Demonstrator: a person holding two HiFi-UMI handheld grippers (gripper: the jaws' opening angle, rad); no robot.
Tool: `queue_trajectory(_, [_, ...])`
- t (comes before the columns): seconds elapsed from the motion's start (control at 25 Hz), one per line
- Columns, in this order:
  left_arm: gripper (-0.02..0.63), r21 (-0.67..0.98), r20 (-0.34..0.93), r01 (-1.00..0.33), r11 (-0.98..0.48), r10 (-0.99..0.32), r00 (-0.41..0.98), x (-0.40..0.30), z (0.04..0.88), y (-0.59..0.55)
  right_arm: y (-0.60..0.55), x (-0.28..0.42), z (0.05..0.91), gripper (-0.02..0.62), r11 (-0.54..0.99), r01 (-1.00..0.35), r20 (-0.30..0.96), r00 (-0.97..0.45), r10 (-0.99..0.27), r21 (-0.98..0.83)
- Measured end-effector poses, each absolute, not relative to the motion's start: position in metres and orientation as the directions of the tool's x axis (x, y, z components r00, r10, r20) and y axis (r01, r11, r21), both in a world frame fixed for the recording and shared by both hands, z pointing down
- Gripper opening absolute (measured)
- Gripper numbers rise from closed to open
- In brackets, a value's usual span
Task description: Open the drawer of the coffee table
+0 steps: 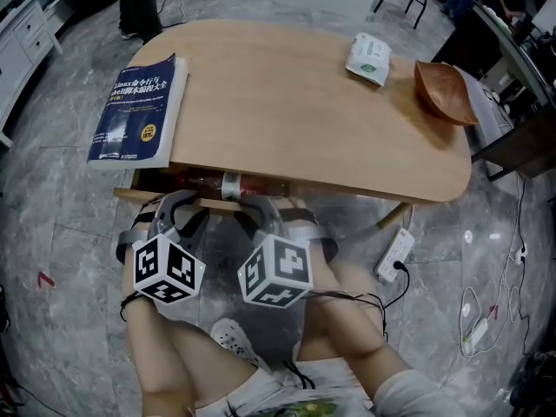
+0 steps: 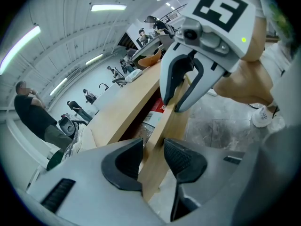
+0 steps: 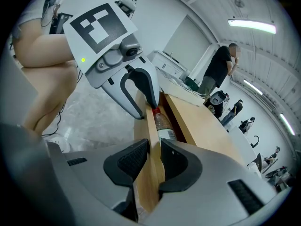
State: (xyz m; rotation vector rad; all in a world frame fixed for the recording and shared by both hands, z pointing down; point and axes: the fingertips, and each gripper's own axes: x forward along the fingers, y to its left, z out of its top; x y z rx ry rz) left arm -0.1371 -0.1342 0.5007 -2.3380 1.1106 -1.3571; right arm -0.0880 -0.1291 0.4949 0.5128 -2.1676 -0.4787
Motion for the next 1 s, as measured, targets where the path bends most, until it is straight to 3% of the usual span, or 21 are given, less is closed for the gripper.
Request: queue_trajectory(1.0, [0.140, -0.484, 0.655, -0.513, -0.709, -0.682, 0.325, -0.1368, 0.4999, -0.1257, -0.1214, -0.0871, 0.4948, 0.091, 0.861, -0.206, 0.658, -0.570, -0.492, 0.465])
